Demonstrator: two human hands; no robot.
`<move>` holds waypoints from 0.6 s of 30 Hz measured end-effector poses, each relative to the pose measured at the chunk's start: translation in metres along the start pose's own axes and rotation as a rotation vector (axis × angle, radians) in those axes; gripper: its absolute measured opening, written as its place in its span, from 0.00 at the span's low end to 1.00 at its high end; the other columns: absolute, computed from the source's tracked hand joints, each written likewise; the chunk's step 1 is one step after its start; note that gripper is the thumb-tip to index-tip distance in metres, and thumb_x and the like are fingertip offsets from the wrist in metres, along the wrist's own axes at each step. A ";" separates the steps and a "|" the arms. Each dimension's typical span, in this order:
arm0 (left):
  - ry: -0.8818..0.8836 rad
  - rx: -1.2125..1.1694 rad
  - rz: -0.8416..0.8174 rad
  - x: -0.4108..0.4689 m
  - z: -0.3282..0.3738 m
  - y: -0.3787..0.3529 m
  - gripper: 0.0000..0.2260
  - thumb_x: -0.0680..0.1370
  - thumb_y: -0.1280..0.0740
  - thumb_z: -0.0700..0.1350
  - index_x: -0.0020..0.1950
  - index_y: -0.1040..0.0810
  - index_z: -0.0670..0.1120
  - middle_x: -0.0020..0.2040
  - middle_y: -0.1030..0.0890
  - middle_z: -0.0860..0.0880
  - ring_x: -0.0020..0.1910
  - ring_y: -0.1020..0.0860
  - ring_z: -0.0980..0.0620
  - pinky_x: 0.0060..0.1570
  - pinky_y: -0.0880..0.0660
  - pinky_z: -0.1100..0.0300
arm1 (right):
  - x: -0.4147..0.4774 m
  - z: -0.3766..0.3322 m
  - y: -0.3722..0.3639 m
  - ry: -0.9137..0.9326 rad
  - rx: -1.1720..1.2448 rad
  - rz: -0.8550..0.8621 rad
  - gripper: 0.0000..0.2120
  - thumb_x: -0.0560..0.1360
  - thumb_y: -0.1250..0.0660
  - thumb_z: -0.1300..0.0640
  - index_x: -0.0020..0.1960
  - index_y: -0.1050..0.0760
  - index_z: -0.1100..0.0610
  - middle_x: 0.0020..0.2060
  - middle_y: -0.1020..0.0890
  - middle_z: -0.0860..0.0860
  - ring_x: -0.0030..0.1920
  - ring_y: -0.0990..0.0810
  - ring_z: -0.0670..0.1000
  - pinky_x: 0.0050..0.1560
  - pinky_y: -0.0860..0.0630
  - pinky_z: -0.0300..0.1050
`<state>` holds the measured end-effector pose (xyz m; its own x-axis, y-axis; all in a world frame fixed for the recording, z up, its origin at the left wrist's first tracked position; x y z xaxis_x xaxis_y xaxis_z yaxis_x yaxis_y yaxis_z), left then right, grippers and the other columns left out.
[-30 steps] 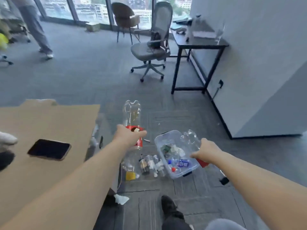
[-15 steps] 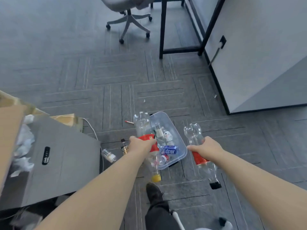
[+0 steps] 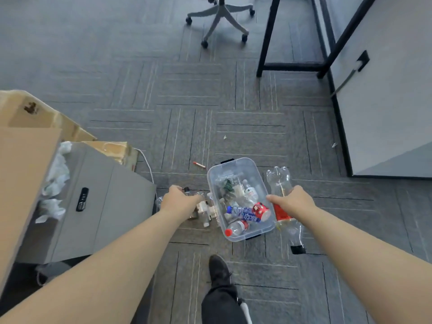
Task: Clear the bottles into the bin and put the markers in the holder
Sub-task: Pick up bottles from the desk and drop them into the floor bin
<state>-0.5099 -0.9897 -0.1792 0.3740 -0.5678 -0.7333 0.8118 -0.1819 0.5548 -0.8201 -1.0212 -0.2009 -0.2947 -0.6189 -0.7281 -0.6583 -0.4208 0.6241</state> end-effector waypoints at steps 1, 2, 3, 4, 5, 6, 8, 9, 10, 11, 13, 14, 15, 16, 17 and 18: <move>-0.002 -0.002 0.009 -0.002 -0.002 0.006 0.30 0.75 0.31 0.49 0.72 0.39 0.42 0.55 0.24 0.43 0.48 0.24 0.47 0.40 0.28 0.58 | 0.000 -0.009 0.002 0.019 -0.007 0.005 0.41 0.68 0.27 0.41 0.69 0.39 0.64 0.65 0.27 0.60 0.64 0.27 0.61 0.53 0.29 0.48; -0.004 -0.005 0.019 -0.003 -0.004 0.011 0.29 0.76 0.32 0.48 0.72 0.39 0.42 0.57 0.25 0.43 0.46 0.25 0.48 0.38 0.30 0.58 | 0.000 -0.018 0.004 0.040 -0.014 0.013 0.42 0.68 0.27 0.42 0.71 0.40 0.64 0.66 0.28 0.60 0.65 0.28 0.61 0.55 0.29 0.49; -0.005 -0.007 0.027 -0.005 -0.007 0.016 0.29 0.76 0.32 0.48 0.73 0.39 0.42 0.60 0.26 0.42 0.44 0.26 0.49 0.40 0.30 0.59 | -0.002 -0.027 0.005 0.058 -0.022 0.016 0.43 0.69 0.28 0.42 0.72 0.41 0.64 0.67 0.29 0.60 0.66 0.28 0.60 0.56 0.28 0.50; -0.003 -0.009 0.036 -0.005 -0.011 0.021 0.29 0.76 0.32 0.48 0.73 0.39 0.42 0.63 0.26 0.42 0.45 0.27 0.49 0.44 0.30 0.59 | -0.004 -0.034 0.005 0.075 -0.027 0.018 0.43 0.69 0.28 0.42 0.72 0.41 0.64 0.67 0.29 0.60 0.65 0.28 0.60 0.55 0.28 0.50; -0.004 -0.008 0.045 -0.006 -0.015 0.026 0.29 0.76 0.32 0.48 0.73 0.39 0.42 0.65 0.27 0.42 0.47 0.28 0.48 0.47 0.31 0.58 | -0.007 -0.041 0.003 0.089 -0.036 0.013 0.42 0.69 0.28 0.42 0.72 0.40 0.64 0.66 0.28 0.60 0.64 0.27 0.60 0.53 0.28 0.49; -0.006 -0.009 0.053 -0.008 -0.019 0.031 0.29 0.76 0.32 0.48 0.74 0.39 0.41 0.66 0.28 0.42 0.49 0.30 0.48 0.49 0.32 0.58 | -0.010 -0.046 -0.001 0.104 -0.054 0.005 0.40 0.70 0.29 0.43 0.71 0.40 0.64 0.66 0.28 0.59 0.63 0.27 0.59 0.51 0.29 0.48; 0.003 -0.031 0.067 -0.011 -0.030 0.041 0.30 0.76 0.32 0.48 0.74 0.39 0.41 0.68 0.29 0.43 0.50 0.30 0.48 0.48 0.33 0.58 | -0.020 -0.055 -0.010 0.130 -0.112 -0.020 0.38 0.71 0.30 0.43 0.71 0.38 0.64 0.65 0.27 0.59 0.63 0.26 0.59 0.49 0.31 0.46; 0.007 -0.040 0.077 -0.015 -0.037 0.047 0.30 0.76 0.32 0.48 0.74 0.38 0.42 0.68 0.30 0.43 0.51 0.29 0.47 0.48 0.33 0.58 | -0.027 -0.060 -0.016 0.144 -0.140 -0.038 0.37 0.72 0.30 0.43 0.70 0.37 0.64 0.65 0.26 0.59 0.63 0.26 0.59 0.49 0.32 0.45; 0.012 -0.048 0.088 -0.019 -0.043 0.054 0.29 0.76 0.32 0.48 0.74 0.38 0.42 0.68 0.30 0.43 0.51 0.28 0.47 0.48 0.33 0.58 | -0.036 -0.066 -0.021 0.162 -0.164 -0.052 0.34 0.72 0.31 0.44 0.68 0.35 0.65 0.64 0.25 0.59 0.62 0.25 0.58 0.48 0.32 0.44; 0.015 -0.057 0.100 -0.024 -0.050 0.062 0.29 0.75 0.32 0.47 0.74 0.38 0.43 0.67 0.29 0.43 0.51 0.28 0.47 0.48 0.33 0.58 | -0.045 -0.071 -0.027 0.176 -0.191 -0.064 0.31 0.73 0.31 0.45 0.66 0.33 0.65 0.61 0.24 0.58 0.59 0.24 0.58 0.47 0.32 0.43; 0.013 -0.075 0.128 -0.036 -0.065 0.083 0.29 0.76 0.33 0.47 0.74 0.38 0.43 0.66 0.28 0.44 0.50 0.29 0.48 0.48 0.33 0.59 | -0.066 -0.086 -0.040 0.220 -0.251 -0.088 0.24 0.73 0.31 0.47 0.59 0.29 0.64 0.55 0.21 0.58 0.48 0.24 0.56 0.41 0.32 0.42; 0.005 -0.081 0.146 -0.043 -0.072 0.095 0.28 0.76 0.33 0.47 0.74 0.38 0.43 0.65 0.27 0.44 0.51 0.29 0.48 0.47 0.33 0.59 | -0.077 -0.095 -0.047 0.245 -0.277 -0.094 0.22 0.74 0.31 0.47 0.57 0.29 0.64 0.51 0.21 0.58 0.43 0.25 0.54 0.37 0.32 0.43; -0.003 -0.087 0.170 -0.051 -0.081 0.110 0.28 0.76 0.33 0.47 0.74 0.38 0.43 0.63 0.27 0.45 0.50 0.27 0.49 0.46 0.32 0.60 | -0.088 -0.107 -0.054 0.273 -0.294 -0.091 0.23 0.73 0.31 0.47 0.57 0.28 0.65 0.47 0.21 0.56 0.39 0.25 0.52 0.35 0.31 0.43; -0.008 -0.100 0.199 -0.058 -0.091 0.127 0.27 0.77 0.34 0.47 0.74 0.38 0.43 0.61 0.27 0.45 0.46 0.27 0.51 0.42 0.32 0.62 | -0.100 -0.120 -0.063 0.304 -0.312 -0.088 0.25 0.73 0.31 0.46 0.59 0.27 0.65 0.45 0.21 0.55 0.37 0.24 0.51 0.34 0.29 0.43; -0.009 -0.120 0.227 -0.067 -0.103 0.144 0.27 0.77 0.35 0.48 0.73 0.38 0.44 0.59 0.27 0.46 0.42 0.27 0.54 0.38 0.32 0.62 | -0.112 -0.135 -0.072 0.340 -0.339 -0.086 0.28 0.72 0.31 0.46 0.63 0.28 0.65 0.46 0.21 0.55 0.39 0.23 0.51 0.37 0.26 0.44; -0.008 -0.144 0.255 -0.076 -0.117 0.163 0.26 0.77 0.35 0.48 0.73 0.38 0.44 0.59 0.27 0.46 0.41 0.28 0.54 0.36 0.33 0.62 | -0.128 -0.150 -0.082 0.380 -0.370 -0.083 0.30 0.72 0.31 0.45 0.66 0.30 0.64 0.50 0.21 0.56 0.44 0.21 0.53 0.42 0.24 0.46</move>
<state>-0.3534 -0.8826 -0.0793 0.5710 -0.5869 -0.5740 0.7476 0.0827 0.6590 -0.6240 -1.0072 -0.1168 0.0648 -0.7411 -0.6682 -0.3600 -0.6419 0.6770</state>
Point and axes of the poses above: each hand's wrist, its own x-axis towards the middle knuckle, its own y-axis out of the back of the hand, z = x × y, the point moved 7 cm from there along x, towards the middle knuckle
